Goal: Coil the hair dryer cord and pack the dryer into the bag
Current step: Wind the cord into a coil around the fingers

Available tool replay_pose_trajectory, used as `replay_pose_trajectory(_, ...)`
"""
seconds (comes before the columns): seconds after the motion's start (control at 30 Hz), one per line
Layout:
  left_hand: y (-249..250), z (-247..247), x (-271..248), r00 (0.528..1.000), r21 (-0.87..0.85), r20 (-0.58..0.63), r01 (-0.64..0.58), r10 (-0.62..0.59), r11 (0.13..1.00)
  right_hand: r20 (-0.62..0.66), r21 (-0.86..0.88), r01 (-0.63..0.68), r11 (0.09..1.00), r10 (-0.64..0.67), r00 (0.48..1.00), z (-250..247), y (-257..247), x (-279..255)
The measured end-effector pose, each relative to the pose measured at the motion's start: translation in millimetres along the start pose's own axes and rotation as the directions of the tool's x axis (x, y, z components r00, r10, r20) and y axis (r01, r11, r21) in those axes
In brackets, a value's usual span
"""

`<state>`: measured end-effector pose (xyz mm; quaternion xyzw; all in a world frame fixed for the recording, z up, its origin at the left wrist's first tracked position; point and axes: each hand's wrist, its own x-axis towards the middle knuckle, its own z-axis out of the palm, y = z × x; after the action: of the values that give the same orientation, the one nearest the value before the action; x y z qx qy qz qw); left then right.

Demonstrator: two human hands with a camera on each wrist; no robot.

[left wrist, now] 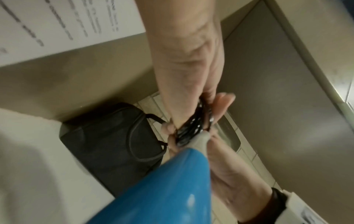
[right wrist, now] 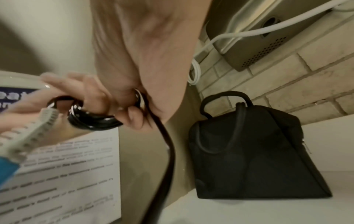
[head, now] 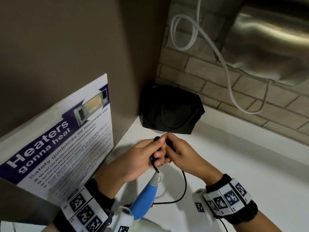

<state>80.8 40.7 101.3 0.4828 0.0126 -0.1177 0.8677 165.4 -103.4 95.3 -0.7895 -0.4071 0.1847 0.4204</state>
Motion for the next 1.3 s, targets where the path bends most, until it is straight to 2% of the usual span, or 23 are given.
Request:
replay_pose_trajectory(0.23, -9, -12, -2, 0.997, -0.133, -0.082, -0.001, -0.009, 0.991, 0.066, -0.086, 0.008, 0.996, -0.002, 0.998, 3, 6, 2)
replay_pose_trajectory(0.37, -2, -14, -7, 1.000, -0.192, 0.006, 0.021, -0.020, 0.981, -0.094, -0.159, 0.053, 0.986, -0.069, 0.993, -9, 7, 5)
replay_pose_trajectory(0.47, 0, -4, -8, 0.999, -0.233, 0.035, 0.000, 0.009, 0.972, -0.120, -0.099, 0.011, 0.995, -0.023, 0.992, -3, 12, 8)
replay_pose_trajectory(0.57, -3, 4, -7, 0.994, -0.259, -0.074, -0.097, 0.080, 0.961, -0.041, -0.101, -0.034, 0.994, 0.030, 0.999, 11, 15, 3)
replay_pose_trajectory(0.73, -5, 1, -7, 0.956, -0.224, -0.248, -0.213, 0.155, 0.951, 0.065, -0.268, -0.102, 0.958, 0.124, 0.990, 29, 27, -15)
replay_pose_trajectory(0.9, -3, -5, -5, 0.908, -0.204, -0.354, -0.308, 0.224, 0.929, 0.123, -0.355, -0.073, 0.932, 0.123, 0.985, 36, 24, -37)
replay_pose_trajectory(1.03, -9, -8, 0, 0.876, -0.178, -0.423, -0.333, 0.233, 0.926, 0.147, -0.476, -0.054, 0.878, 0.140, 0.979, 38, 10, -50)
replay_pose_trajectory(1.17, -13, -10, 5, 0.840, -0.086, -0.480, -0.333, 0.254, 0.939, 0.134, -0.534, 0.002, 0.845, 0.083, 0.987, 36, -12, -59)
replay_pose_trajectory(1.3, -17, -8, 8, 0.823, 0.068, -0.499, -0.276, 0.272, 0.959, 0.079, -0.617, 0.058, 0.785, -0.011, 0.997, 28, -27, -55)
